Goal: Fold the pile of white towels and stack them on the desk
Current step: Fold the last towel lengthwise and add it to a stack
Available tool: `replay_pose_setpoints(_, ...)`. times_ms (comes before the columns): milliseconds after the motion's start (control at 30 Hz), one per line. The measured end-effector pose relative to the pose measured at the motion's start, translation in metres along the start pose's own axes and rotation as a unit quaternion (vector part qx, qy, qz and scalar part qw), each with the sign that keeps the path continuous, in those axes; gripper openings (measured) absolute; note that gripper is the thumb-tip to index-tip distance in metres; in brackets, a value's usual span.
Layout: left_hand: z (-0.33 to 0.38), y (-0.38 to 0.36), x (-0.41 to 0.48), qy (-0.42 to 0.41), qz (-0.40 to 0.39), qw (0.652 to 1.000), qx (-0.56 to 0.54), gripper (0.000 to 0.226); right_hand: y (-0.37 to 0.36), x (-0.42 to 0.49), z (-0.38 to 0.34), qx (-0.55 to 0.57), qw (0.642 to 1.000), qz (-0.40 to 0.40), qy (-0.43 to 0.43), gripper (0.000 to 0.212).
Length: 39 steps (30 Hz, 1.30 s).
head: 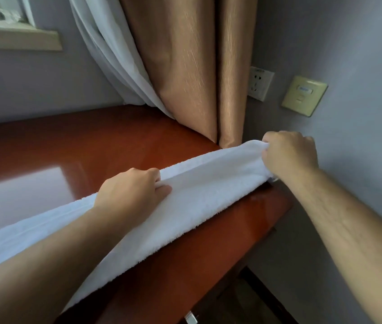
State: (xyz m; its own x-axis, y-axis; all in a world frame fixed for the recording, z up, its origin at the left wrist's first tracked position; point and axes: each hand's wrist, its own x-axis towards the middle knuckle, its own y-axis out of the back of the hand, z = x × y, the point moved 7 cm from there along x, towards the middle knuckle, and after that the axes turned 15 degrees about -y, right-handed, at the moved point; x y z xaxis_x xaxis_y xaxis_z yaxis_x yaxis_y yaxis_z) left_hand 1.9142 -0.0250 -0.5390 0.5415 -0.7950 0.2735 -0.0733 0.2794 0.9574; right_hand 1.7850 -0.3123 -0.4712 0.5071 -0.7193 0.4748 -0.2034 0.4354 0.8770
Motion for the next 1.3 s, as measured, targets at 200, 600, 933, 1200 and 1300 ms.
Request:
replay_pose_setpoints(200, 0.001, 0.001, 0.0, 0.005, -0.015, 1.0, -0.012, 0.038, -0.048, 0.022, 0.006, 0.27, 0.947, -0.16, -0.063, 0.022)
replay_pose_setpoints(600, -0.002, 0.006, -0.008, 0.005, 0.042, 0.999, -0.03, 0.035, -0.082, -0.026, 0.05, 0.371, 0.886, -0.252, -0.118, 0.023)
replay_pose_setpoints(933, 0.001, 0.0, -0.03, -0.01, 0.075, 0.997, -0.035, 0.03, -0.078, -0.04, 0.07, 0.4, 0.9, -0.094, -0.148, 0.031)
replay_pose_setpoints(1200, 0.006, 0.004, -0.043, -0.001, 0.034, 0.998, -0.049, 0.034, -0.081, -0.008, 0.058, 0.647, 0.705, -0.165, -0.239, 0.02)
replay_pose_setpoints(1300, 0.003, 0.005, -0.042, 0.005, 0.016, 0.997, -0.071, 0.036, -0.076, 0.003, 0.052, 0.614, 0.741, -0.164, -0.217, 0.018)
